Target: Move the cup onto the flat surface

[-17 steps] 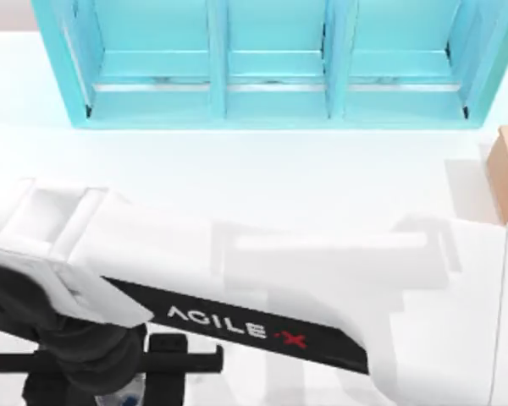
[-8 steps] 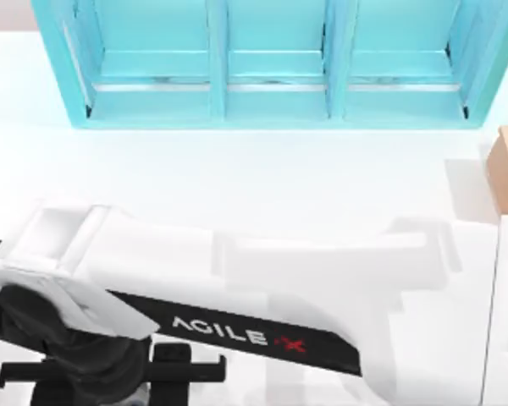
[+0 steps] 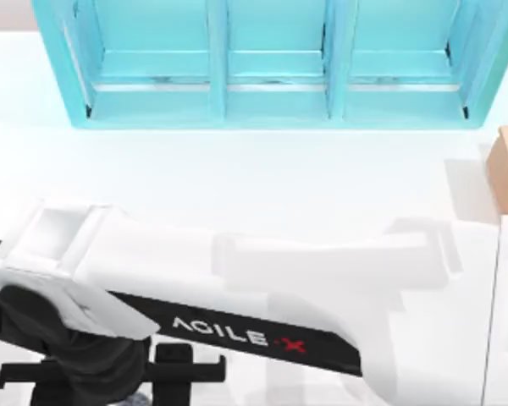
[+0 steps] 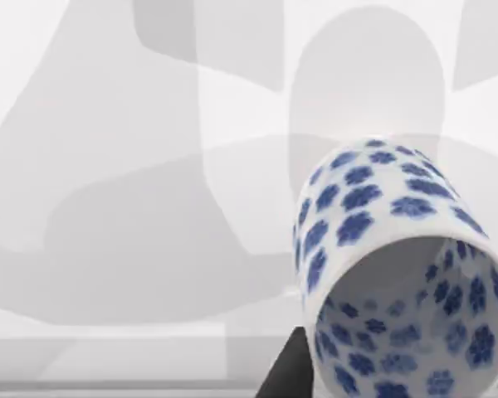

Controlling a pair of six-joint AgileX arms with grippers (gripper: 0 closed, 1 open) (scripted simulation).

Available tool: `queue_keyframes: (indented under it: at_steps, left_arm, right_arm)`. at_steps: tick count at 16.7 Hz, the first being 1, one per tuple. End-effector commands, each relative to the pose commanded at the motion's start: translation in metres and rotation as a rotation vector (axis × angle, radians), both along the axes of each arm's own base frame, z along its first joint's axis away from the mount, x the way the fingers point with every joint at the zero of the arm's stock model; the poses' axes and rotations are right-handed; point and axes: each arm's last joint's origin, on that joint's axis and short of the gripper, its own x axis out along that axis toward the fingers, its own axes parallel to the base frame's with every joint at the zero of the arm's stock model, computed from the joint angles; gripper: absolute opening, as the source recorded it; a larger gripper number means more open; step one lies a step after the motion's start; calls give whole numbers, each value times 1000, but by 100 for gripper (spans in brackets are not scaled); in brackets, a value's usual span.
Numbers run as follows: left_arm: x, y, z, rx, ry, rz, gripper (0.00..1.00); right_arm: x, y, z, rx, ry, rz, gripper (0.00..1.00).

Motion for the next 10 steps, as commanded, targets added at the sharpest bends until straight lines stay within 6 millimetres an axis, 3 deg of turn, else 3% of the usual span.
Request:
queue_keyframes:
  at_steps: [4, 10]
  left_arm:
    - [0, 0, 0, 0, 0, 0, 100]
    - [0, 0, 0, 0, 0, 0, 100]
  right_arm:
    - [0, 0, 0, 0, 0, 0, 98]
    - [0, 0, 0, 0, 0, 0, 100]
